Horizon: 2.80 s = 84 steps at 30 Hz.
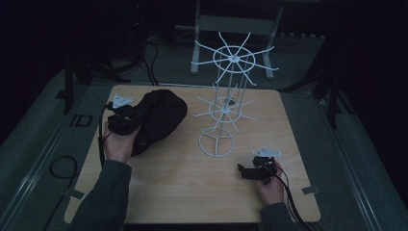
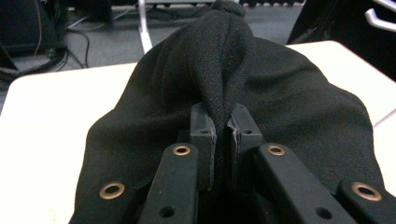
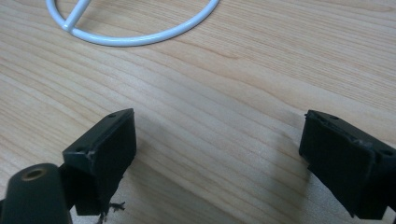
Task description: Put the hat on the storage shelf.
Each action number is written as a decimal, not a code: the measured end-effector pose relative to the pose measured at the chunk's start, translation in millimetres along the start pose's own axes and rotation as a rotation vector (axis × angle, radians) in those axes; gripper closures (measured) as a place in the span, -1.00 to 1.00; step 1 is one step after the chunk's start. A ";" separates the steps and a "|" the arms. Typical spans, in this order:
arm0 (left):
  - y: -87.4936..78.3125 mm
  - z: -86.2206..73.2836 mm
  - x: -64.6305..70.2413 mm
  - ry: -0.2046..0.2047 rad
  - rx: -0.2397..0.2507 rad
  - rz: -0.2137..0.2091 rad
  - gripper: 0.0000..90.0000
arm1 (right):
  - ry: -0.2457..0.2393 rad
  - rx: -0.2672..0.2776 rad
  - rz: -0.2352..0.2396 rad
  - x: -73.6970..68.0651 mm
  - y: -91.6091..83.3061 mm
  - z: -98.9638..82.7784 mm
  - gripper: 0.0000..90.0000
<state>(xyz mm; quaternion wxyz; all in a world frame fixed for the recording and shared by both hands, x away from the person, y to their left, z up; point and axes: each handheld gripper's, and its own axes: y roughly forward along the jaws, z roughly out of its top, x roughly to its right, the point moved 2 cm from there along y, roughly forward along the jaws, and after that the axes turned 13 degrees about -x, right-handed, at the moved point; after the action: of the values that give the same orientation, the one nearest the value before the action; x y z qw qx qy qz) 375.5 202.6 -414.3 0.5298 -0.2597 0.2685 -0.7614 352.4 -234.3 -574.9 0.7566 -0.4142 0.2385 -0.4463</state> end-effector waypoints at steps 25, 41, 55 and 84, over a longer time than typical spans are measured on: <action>-25.8 29.0 -2.9 0.000 0.081 -0.047 0.85 | 0.001 0.001 0.001 -0.1 0.0 0.1 -0.76; -35.0 40.9 -4.7 0.019 0.098 -0.086 0.85 | 0.001 0.001 0.001 -0.1 0.1 0.1 -0.76; -44.7 50.6 -4.8 0.018 0.128 -0.135 0.85 | 0.000 0.001 0.000 0.0 0.0 0.1 -0.76; -52.8 64.0 -7.2 -0.007 0.200 -0.294 0.85 | 0.000 0.000 0.000 0.0 0.0 0.1 -0.76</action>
<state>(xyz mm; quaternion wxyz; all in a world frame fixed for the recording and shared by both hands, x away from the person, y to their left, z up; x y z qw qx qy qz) 385.9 216.4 -332.9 0.4368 -0.2451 0.1487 -0.8526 352.4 -234.2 -574.8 0.7565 -0.4141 0.2385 -0.4464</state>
